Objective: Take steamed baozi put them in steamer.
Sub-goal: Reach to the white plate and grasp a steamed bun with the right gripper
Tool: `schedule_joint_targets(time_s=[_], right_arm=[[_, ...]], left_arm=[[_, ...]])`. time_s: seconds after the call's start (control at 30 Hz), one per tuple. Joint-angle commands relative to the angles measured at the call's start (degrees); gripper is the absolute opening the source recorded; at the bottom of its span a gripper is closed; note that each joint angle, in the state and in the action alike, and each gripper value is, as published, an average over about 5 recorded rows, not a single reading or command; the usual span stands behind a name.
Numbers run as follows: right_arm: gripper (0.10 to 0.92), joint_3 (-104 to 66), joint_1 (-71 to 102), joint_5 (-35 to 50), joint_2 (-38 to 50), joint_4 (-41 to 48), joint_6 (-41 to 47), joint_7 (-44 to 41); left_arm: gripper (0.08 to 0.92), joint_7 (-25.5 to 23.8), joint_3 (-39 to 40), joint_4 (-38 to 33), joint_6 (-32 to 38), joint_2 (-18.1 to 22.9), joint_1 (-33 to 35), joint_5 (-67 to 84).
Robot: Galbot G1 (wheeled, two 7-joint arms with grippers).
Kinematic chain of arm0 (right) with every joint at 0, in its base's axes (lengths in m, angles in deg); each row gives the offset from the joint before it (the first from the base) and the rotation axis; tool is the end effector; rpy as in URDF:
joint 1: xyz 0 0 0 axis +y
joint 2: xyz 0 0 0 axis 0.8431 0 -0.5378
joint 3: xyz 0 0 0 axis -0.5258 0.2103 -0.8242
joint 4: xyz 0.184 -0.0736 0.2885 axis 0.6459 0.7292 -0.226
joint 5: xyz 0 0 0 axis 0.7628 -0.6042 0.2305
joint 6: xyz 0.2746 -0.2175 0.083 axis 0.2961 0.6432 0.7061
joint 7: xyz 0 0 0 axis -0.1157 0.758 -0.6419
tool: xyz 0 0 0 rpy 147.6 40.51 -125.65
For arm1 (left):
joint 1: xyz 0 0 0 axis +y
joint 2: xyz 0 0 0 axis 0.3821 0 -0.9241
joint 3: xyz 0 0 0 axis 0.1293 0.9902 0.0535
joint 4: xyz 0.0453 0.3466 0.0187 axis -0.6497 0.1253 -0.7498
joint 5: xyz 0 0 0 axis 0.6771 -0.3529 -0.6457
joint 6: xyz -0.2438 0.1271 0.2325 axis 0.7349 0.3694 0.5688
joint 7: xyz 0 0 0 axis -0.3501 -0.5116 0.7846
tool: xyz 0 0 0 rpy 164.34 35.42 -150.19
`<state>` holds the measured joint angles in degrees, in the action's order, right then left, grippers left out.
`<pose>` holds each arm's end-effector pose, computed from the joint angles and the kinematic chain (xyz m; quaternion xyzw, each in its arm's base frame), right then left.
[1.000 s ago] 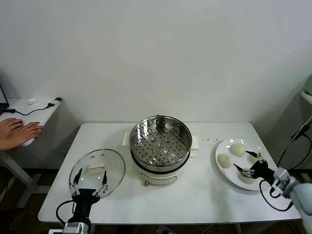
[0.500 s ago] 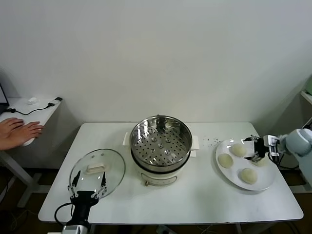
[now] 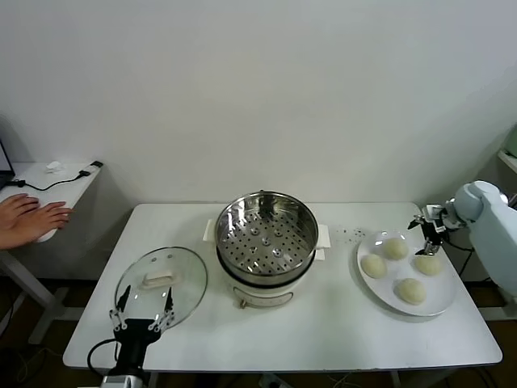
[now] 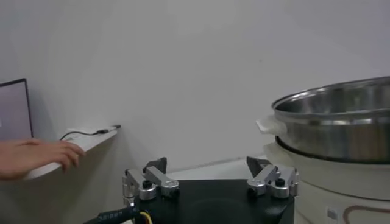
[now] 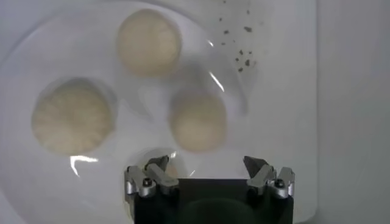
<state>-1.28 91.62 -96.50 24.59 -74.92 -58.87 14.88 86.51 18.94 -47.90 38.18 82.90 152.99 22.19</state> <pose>0.5752 -0.2982 -0.2207 0.4443 -0.5690 0.5467 0.4242 0.1248 0.0374 -0.3266 0.0401 -0.9916 -0.1083 0.0576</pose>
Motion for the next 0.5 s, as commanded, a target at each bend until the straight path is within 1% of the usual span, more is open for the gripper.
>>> schedule_joint_targets(time_s=[0.03,0.5], right_arm=[[0.823,-3.2,-3.8,-9.0,-8.3,11.8,-3.0,0.2],[0.823,-8.7,-3.7,-15.3,-10.1,15.2,-3.6,2.1]], left_arm=[[0.823,0.0,-0.1,0.2,0.1,-0.1,0.0,0.0],[0.823,0.0,-0.1,1.4,0.7,-0.1,0.0,-0.3]])
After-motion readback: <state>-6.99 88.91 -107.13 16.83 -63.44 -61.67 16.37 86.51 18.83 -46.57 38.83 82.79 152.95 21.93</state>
